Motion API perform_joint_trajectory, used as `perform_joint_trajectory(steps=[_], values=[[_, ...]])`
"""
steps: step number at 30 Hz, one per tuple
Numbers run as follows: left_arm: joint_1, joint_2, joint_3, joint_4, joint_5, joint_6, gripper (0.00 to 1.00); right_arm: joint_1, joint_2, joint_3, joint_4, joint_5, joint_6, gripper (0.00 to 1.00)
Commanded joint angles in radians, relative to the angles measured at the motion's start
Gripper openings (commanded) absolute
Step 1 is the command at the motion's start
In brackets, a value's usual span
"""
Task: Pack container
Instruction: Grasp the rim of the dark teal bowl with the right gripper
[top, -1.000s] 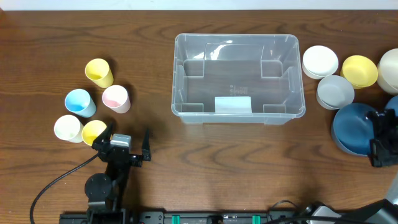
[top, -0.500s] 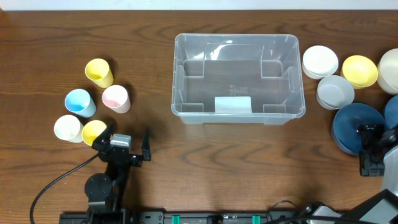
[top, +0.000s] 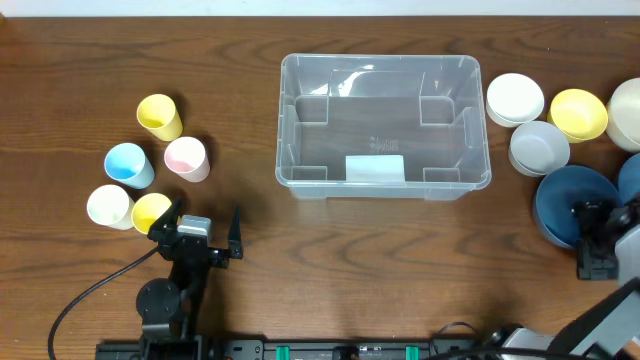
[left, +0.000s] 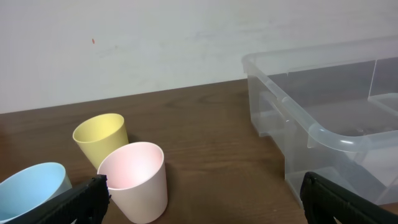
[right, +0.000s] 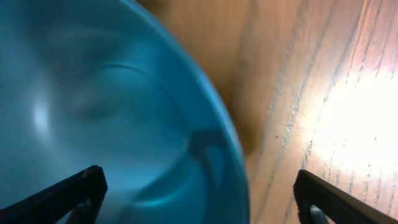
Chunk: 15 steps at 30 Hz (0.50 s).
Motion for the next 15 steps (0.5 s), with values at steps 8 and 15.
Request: perform_joint_trajectory(steps=[8, 15], values=[[0.004, -0.006, -0.018, -0.034, 0.013, 0.005, 0.98, -0.01, 0.071, -0.013, 0.024, 0.018, 0.009, 0.84], [0.004, -0.006, -0.018, -0.034, 0.013, 0.005, 0.98, -0.01, 0.071, -0.012, 0.026, 0.018, 0.009, 0.59]])
